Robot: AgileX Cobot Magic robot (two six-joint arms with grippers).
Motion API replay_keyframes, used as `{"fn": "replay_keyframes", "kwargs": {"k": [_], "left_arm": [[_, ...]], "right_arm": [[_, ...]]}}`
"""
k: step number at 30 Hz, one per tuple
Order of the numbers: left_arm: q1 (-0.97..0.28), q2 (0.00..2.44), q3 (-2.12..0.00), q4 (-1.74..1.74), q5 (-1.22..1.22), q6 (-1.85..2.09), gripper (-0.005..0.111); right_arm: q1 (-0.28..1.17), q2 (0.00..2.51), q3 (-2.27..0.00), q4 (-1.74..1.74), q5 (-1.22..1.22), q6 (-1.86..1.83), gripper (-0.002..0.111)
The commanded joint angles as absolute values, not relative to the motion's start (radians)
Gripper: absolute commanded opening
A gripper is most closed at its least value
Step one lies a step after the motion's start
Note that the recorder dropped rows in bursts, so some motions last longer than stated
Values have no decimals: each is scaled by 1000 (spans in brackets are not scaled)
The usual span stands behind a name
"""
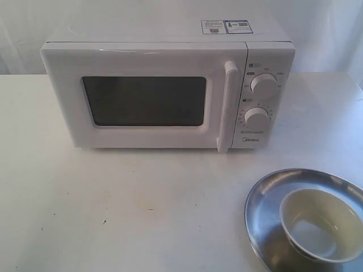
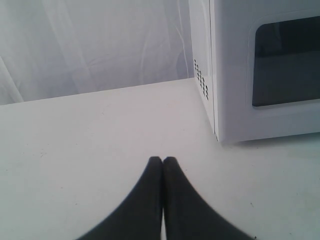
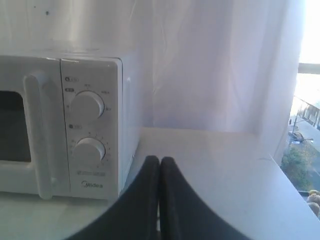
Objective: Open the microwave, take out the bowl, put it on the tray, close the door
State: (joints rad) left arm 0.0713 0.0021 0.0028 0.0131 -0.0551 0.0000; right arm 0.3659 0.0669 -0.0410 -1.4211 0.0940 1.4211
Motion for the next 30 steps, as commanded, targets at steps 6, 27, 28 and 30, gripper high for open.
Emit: {"fn": "replay_keyframes", "kwargs": {"k": [6,27,28,30], "left_arm": [[69,0,0,7,-52,0,0],[69,0,0,7,-52,0,0],[69,0,0,7,-52,0,0],[69,0,0,7,-52,0,0]], "right_arm": [[357,60,0,-1429,176,1465,0],[359,60,0,-996,183,968,0],[357,60,0,-918,174,869,0],[357,51,0,-797,146,742,0]]}}
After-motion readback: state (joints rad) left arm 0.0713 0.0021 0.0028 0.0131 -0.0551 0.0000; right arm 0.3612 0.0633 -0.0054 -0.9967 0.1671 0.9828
